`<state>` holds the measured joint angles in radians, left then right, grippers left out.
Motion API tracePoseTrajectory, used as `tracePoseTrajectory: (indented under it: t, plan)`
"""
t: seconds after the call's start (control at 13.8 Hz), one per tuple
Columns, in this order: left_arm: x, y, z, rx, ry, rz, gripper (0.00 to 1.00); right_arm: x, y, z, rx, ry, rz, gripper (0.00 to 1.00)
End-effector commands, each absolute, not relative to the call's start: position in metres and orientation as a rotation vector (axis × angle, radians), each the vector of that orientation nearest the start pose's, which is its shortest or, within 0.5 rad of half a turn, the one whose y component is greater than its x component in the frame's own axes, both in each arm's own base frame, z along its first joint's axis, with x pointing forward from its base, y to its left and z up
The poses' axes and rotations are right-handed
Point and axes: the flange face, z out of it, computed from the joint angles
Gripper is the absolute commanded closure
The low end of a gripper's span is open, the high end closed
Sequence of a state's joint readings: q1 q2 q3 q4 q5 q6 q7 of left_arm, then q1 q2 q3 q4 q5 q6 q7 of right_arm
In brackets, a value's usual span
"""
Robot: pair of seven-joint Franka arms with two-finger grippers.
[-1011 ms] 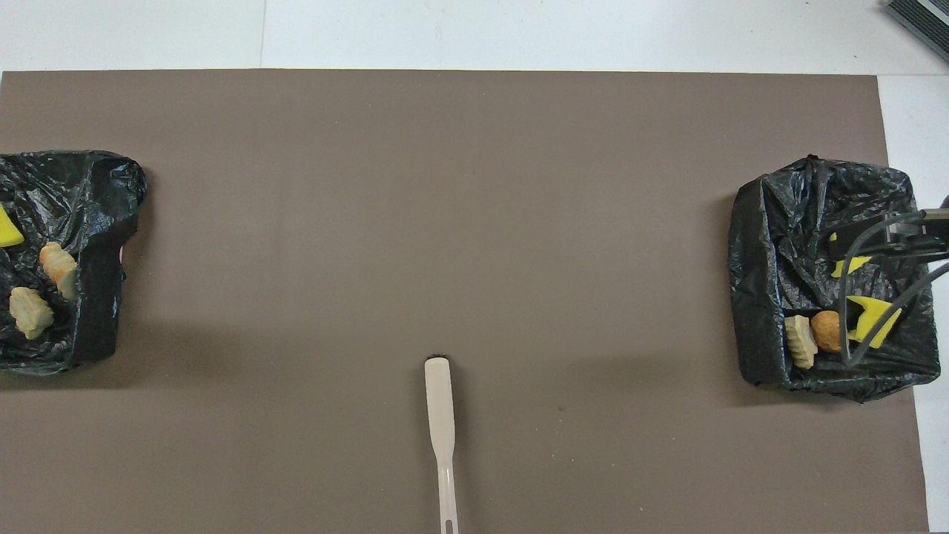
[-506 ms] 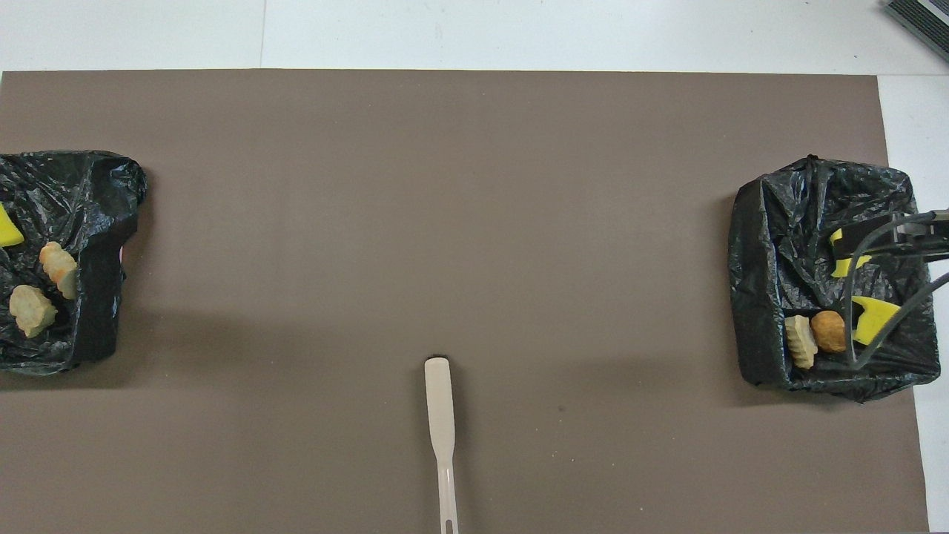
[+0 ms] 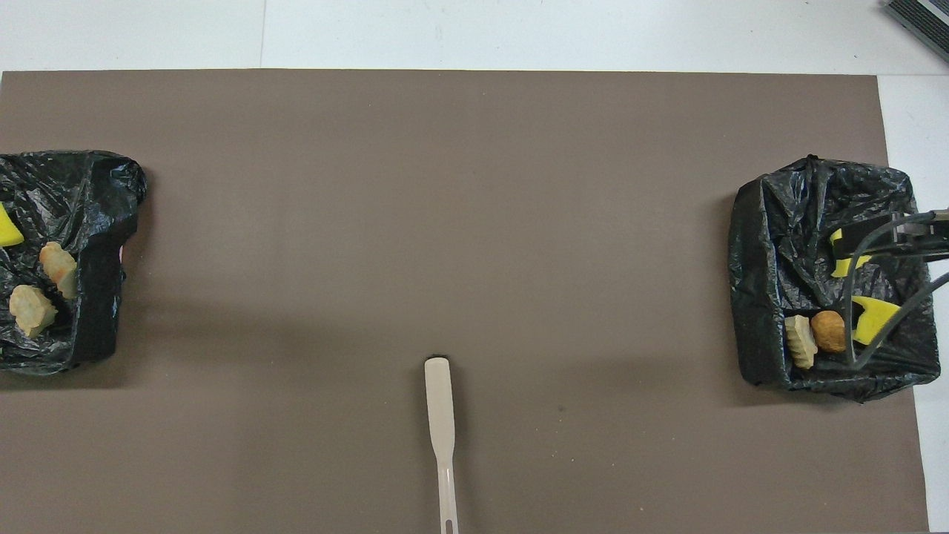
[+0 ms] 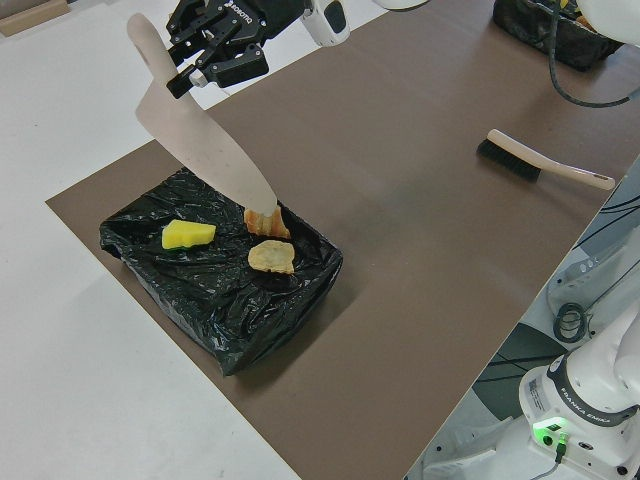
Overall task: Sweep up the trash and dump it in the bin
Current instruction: 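Tip the dustpan over the black bag nearest the left gripper to empty it, then lift the empty dustpan out of the bag with the left gripper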
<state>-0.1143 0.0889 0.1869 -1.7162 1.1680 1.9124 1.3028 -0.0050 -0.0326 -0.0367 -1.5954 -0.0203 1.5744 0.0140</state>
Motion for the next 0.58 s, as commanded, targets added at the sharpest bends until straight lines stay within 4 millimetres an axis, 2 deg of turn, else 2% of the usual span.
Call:
tracePoseTrajectory:
  t: [0.0,0.29,0.51]
  plan:
    - [0.600,0.079,0.575,-1.571,1.476,0.663,1.00,0.540,-0.024,0.632,-3.140,0.111,-0.029,0.00]
    - [0.599,0.040,0.565,-1.715,1.493,0.542,1.00,0.540,-0.024,0.632,-3.141,0.111,-0.029,0.00]
    - [0.594,0.012,0.553,-1.906,1.485,0.449,1.00,0.540,-0.024,0.632,-3.140,0.111,-0.029,0.00]
